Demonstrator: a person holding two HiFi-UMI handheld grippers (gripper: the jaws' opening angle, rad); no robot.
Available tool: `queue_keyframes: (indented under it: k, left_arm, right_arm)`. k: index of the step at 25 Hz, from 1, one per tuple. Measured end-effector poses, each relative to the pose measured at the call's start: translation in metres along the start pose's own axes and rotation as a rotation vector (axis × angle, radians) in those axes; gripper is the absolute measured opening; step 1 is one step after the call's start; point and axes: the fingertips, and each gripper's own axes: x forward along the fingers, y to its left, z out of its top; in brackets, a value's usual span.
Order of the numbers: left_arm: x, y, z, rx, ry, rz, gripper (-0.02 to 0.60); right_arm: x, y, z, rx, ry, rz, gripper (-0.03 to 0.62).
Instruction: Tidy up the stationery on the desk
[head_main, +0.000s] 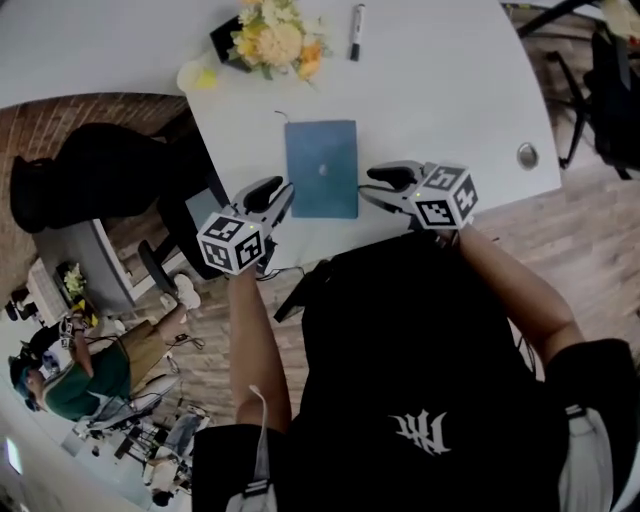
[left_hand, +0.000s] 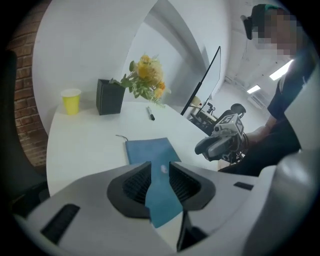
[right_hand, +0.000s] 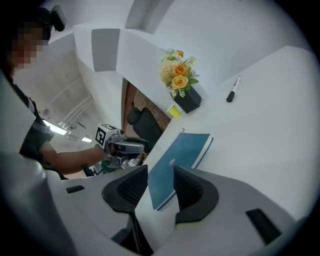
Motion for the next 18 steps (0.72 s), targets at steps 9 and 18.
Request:
queue_keyframes:
  k: [9, 18]
  left_arm:
    - [0.019, 0.033, -0.034, -0.079, 0.108, -0.021, 0.120]
    - [0.036, 0.028, -0.052, -0.017, 0.230, -0.068, 0.120]
  right_arm:
    - [0.029, -0.018, -0.020, 0.117, 0.006, -0.174, 0.179]
    - [0.036, -0.040, -0.021, 0.190, -0.016, -0.310, 0.179]
